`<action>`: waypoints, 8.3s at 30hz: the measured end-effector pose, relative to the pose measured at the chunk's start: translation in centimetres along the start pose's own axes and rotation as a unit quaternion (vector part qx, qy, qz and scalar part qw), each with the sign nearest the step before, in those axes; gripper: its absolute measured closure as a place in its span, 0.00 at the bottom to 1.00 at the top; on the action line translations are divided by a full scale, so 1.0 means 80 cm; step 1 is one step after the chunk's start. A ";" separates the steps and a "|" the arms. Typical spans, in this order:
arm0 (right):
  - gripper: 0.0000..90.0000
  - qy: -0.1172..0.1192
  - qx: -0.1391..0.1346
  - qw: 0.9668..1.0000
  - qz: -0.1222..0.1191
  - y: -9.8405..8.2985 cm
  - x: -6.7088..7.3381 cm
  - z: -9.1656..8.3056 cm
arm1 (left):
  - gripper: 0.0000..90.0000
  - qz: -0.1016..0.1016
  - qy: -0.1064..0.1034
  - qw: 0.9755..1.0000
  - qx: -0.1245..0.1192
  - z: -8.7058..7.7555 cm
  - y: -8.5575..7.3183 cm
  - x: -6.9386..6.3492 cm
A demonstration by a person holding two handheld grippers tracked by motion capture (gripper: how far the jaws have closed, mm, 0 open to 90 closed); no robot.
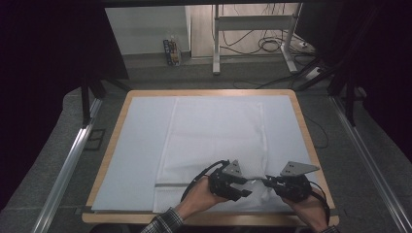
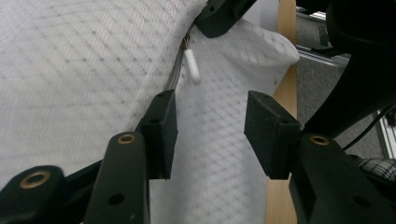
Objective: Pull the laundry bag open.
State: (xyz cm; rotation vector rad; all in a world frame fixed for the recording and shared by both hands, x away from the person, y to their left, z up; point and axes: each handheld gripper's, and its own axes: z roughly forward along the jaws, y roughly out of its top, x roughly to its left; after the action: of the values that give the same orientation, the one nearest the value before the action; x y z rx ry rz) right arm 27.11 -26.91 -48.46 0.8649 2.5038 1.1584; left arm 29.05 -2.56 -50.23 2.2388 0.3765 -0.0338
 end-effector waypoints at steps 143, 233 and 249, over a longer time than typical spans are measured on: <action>0.91 -0.038 0.061 0.997 0.029 -0.008 -0.008 0.008 | 0.97 -0.091 0.030 0.995 0.018 -0.083 -0.068 0.020; 0.91 -0.061 0.071 0.995 0.039 -0.015 -0.020 0.003 | 0.97 -0.168 0.078 0.983 0.008 -0.163 -0.145 0.025; 0.91 -0.066 0.072 0.994 0.049 -0.018 -0.025 0.001 | 0.97 -0.190 0.098 0.977 -0.005 -0.189 -0.164 0.026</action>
State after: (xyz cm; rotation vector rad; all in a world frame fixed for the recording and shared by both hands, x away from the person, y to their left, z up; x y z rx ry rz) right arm 28.17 -28.81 -49.65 1.0743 2.4852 0.9242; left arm 25.80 17.31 -50.63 2.1370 0.9054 -0.0127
